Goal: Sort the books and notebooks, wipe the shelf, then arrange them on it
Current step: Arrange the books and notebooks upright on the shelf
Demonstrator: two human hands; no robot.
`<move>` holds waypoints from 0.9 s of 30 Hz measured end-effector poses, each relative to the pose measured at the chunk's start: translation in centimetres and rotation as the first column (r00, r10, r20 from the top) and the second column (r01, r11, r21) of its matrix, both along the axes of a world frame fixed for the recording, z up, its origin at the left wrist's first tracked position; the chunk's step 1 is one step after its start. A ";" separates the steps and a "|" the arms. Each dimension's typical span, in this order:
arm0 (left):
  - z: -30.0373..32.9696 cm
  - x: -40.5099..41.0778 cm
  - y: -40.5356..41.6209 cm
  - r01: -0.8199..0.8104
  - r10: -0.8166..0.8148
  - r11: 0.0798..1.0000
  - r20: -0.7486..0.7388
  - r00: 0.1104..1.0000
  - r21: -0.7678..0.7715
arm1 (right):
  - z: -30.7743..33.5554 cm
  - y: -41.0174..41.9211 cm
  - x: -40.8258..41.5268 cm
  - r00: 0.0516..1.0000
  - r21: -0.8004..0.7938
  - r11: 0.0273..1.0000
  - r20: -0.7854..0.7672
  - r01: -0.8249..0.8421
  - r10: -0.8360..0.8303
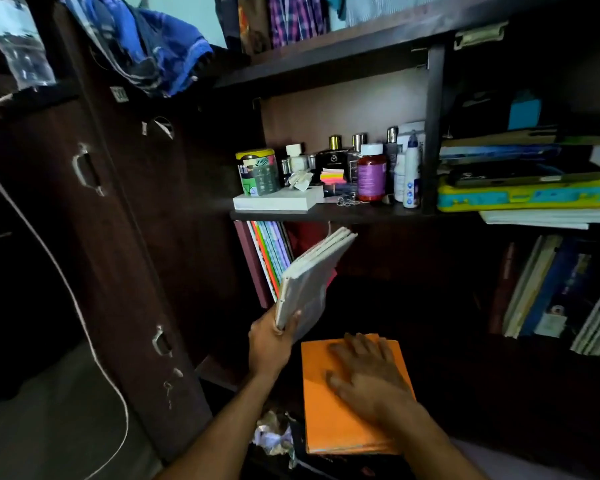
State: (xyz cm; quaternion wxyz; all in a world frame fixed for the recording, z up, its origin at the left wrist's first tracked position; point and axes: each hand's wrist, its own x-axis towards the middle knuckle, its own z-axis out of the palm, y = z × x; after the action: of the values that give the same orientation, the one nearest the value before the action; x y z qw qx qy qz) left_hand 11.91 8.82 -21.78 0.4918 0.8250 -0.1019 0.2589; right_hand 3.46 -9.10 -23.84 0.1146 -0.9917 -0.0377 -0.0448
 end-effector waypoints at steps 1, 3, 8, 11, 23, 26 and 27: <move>-0.1 0.6 -0.9 0.018 -0.019 0.999 -0.025 1.000 -0.031 | 0.1 0.0 0.1 1.000 -0.001 1.000 0.006 0.003 -0.003; 0.2 1.9 -3.2 0.034 -0.045 0.994 -0.099 0.994 -0.104 | -0.1 0.0 0.2 1.000 -0.004 1.000 0.013 0.011 -0.010; 0.6 5.6 -8.0 -0.033 -0.026 0.957 -0.200 0.979 -0.288 | 0.0 -0.3 0.3 1.000 -0.025 0.999 -0.002 0.022 -0.022; 0.3 8.3 -9.4 -0.133 0.054 0.930 -0.232 0.971 -0.343 | -0.1 -0.3 0.5 1.000 -0.028 0.999 -0.013 0.024 -0.025; 0.8 13.3 -14.4 -0.270 0.148 0.869 -0.303 0.941 -0.415 | 1.0 -1.0 1.0 0.998 0.067 0.997 -0.057 -0.037 0.041; 0.6 13.5 -14.2 -0.241 0.118 0.873 -0.296 0.948 -0.424 | 0.9 -0.9 0.9 0.998 0.050 0.998 -0.049 -0.035 0.037; 0.3 13.6 -14.0 -0.222 0.099 0.875 -0.289 0.952 -0.431 | 0.8 -0.9 0.9 0.999 0.043 0.999 -0.040 -0.033 0.034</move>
State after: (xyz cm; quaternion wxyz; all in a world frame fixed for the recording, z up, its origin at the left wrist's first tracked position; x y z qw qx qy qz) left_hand 25.52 -5.19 -21.48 0.6580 0.7178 0.0963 0.2065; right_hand 4.33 -9.96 -23.00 0.1369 -0.9890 -0.0510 -0.0234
